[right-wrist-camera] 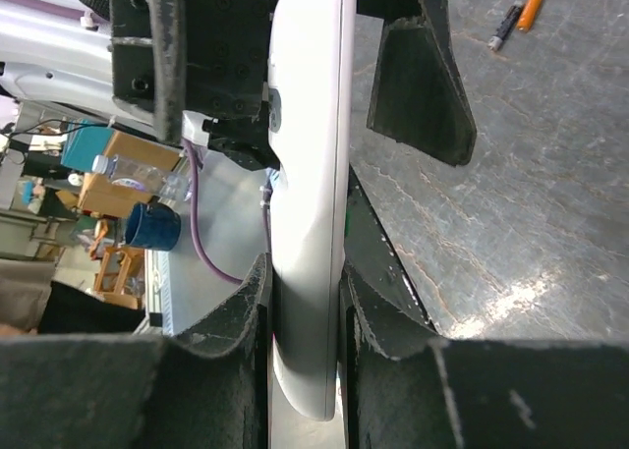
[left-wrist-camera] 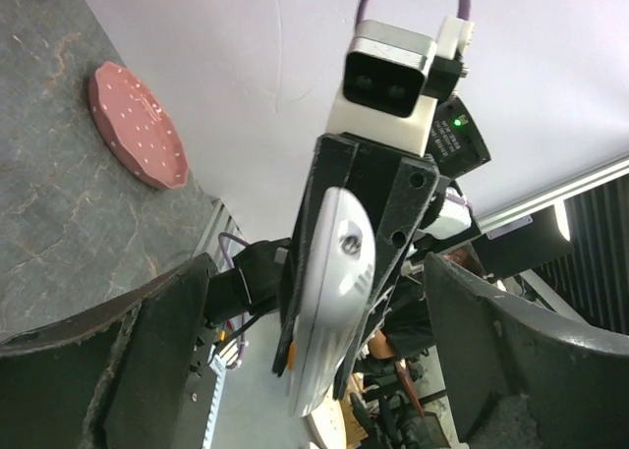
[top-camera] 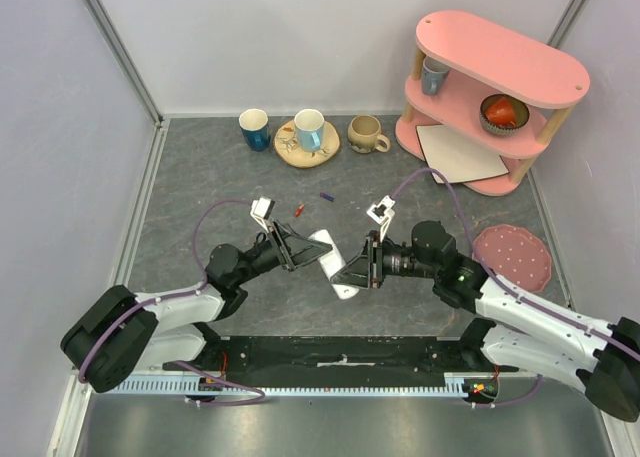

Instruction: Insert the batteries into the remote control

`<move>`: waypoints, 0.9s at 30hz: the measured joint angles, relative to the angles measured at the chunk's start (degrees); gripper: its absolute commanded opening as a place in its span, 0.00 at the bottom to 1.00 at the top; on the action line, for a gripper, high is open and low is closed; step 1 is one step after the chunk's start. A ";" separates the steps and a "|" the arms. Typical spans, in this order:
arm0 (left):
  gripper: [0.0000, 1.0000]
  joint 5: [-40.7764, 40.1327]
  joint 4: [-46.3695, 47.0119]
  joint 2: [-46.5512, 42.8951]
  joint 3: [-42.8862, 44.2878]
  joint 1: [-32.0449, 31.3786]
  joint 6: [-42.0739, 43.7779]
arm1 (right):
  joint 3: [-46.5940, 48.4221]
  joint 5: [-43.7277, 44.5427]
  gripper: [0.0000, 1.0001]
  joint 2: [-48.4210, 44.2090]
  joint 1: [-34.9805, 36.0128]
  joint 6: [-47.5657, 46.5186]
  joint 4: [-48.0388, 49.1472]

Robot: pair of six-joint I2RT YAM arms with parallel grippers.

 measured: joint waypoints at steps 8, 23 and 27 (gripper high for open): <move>0.96 0.07 -9.20 -11.76 -0.50 7.13 0.61 | 22.29 27.98 0.00 2.21 -1.51 -13.79 -34.16; 0.85 -12.90 -58.66 -54.77 -4.24 7.58 14.05 | 32.54 75.21 0.00 35.54 -11.50 -28.28 -54.84; 0.84 -14.62 -66.03 -60.41 -4.15 7.58 16.68 | 32.44 75.54 0.00 42.05 -11.91 -28.55 -53.88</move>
